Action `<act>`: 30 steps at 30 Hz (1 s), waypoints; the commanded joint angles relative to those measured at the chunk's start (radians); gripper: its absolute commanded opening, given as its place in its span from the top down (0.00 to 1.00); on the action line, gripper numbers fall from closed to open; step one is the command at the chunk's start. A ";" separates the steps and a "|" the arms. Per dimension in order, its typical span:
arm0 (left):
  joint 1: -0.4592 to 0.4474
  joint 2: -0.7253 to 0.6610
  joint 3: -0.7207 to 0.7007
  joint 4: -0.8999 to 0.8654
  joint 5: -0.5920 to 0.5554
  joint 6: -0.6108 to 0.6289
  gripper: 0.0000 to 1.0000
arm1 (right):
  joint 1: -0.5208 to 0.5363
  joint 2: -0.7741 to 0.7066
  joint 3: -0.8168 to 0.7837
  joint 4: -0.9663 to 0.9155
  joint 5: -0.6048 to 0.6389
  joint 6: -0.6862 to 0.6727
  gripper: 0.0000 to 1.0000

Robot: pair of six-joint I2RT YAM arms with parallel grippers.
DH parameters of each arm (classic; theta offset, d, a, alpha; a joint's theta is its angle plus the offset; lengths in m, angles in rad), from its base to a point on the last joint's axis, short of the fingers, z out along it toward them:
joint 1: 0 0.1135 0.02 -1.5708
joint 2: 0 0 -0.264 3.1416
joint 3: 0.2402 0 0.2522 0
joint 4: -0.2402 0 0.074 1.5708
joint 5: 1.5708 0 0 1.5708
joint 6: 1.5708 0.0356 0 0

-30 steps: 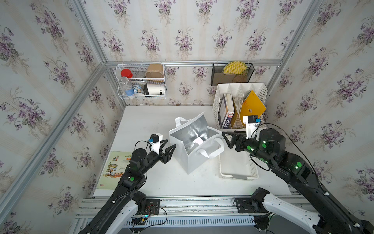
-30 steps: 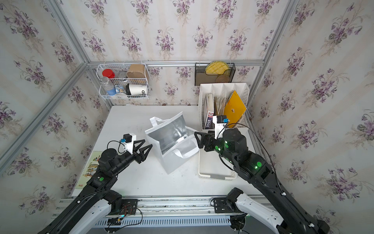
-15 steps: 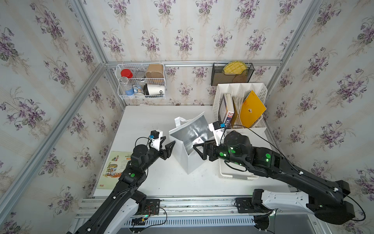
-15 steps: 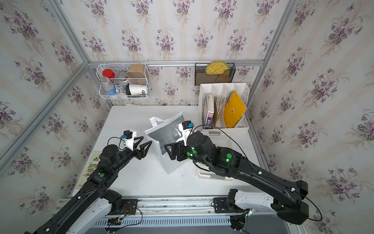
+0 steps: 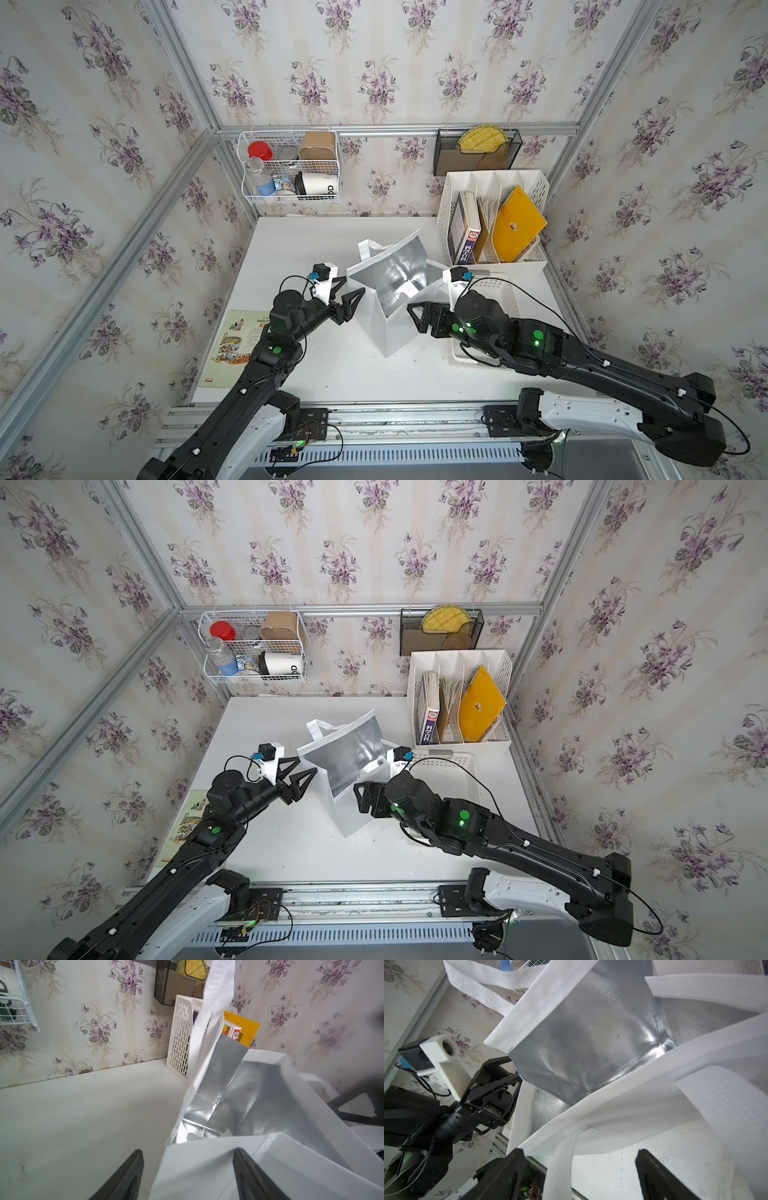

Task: Place the ice pack in the delivery bag
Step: Close the delivery bag at the center of the board.

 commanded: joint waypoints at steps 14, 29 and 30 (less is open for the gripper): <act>0.131 0.206 -0.001 0.390 0.440 -0.162 0.28 | -0.078 0.053 0.012 0.109 -0.028 0.106 0.11; 0.114 0.322 -0.022 0.551 0.540 -0.205 0.31 | -0.158 0.114 -0.011 0.201 -0.140 0.108 0.31; 0.108 0.321 -0.024 0.551 0.539 -0.203 0.31 | -0.160 0.118 -0.011 0.206 -0.143 0.107 0.34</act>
